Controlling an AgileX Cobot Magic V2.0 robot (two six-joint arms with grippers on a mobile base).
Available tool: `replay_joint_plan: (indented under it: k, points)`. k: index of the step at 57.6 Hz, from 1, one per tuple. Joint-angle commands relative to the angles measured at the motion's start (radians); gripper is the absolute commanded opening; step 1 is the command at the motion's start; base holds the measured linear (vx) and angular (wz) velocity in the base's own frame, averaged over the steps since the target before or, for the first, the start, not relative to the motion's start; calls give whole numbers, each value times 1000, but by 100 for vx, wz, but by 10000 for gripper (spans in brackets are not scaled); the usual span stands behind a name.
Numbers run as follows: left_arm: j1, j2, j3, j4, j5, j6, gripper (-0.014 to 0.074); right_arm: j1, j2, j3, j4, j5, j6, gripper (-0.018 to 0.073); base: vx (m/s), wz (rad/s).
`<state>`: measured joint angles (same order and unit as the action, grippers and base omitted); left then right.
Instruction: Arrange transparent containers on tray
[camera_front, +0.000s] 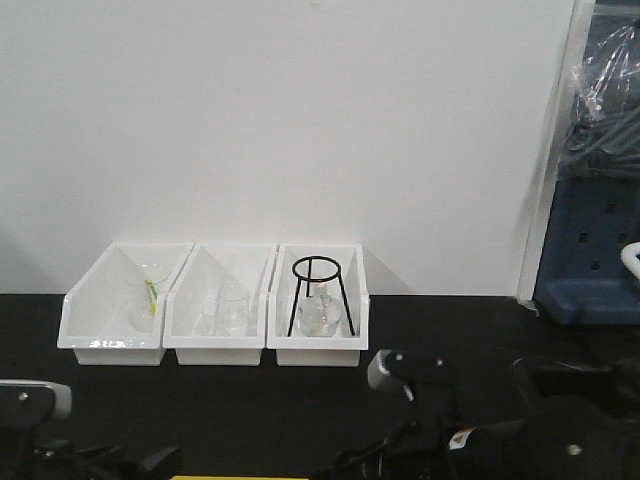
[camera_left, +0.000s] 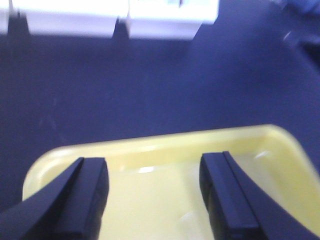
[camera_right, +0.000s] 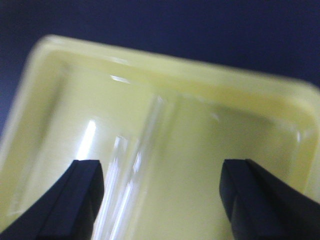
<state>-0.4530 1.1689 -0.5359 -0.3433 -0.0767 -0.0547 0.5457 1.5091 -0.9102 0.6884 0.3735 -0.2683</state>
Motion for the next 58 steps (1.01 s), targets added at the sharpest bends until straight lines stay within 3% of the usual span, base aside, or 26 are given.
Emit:
replay_joint_plan:
  k: [1, 14, 23, 33, 58]
  points:
    - [-7, -116, -28, -3, -58, 6, 512, -6, -160, -28, -24, -34, -59, 494, 0, 0]
    - [-7, -375, -28, -2, -7, 6, 483, -6, -419, -28, -144, -35, -68, 281, 0, 0]
    - [-7, -515, -28, -4, 25, 6, 429, -6, -534, -28, -148, -27, -68, 128, 0, 0]
    - [-7, -587, -28, -4, 25, 6, 388, -6, -594, -28, -148, -25, -68, 22, 0, 0]
    - [0, -586, -28, 6, -9, 20, 361, -6, -602, -28, -148, -26, -68, -13, 0, 0]
